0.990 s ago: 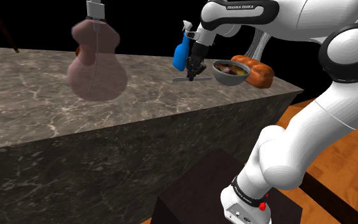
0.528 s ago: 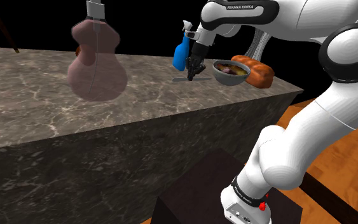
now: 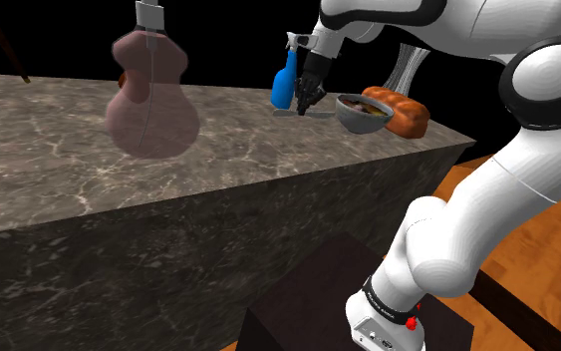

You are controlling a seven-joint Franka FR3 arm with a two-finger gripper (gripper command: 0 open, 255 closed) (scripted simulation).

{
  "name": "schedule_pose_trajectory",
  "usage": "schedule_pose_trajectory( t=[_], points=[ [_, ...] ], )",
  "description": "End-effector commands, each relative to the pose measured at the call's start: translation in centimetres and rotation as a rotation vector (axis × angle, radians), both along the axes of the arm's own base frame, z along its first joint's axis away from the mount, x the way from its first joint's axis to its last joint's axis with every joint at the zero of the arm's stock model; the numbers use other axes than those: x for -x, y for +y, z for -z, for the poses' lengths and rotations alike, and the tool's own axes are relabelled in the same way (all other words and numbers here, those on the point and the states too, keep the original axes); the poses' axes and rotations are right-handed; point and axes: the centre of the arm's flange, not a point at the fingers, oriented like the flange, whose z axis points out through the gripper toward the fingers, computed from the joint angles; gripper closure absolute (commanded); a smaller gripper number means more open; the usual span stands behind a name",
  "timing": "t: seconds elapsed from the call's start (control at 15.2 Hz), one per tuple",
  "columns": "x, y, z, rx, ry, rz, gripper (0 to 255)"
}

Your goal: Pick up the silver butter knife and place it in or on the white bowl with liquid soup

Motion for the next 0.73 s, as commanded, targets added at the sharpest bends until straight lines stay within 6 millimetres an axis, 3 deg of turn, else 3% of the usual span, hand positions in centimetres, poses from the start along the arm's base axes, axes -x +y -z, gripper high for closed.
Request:
schedule_pose_trajectory(
  t=[0.0,0.66],
  points=[
    [0.0,0.0,-1.0,0.000,0.000,0.000,255],
    [0.0,0.0,-6.3,0.000,0.000,0.000,255]
  ],
)
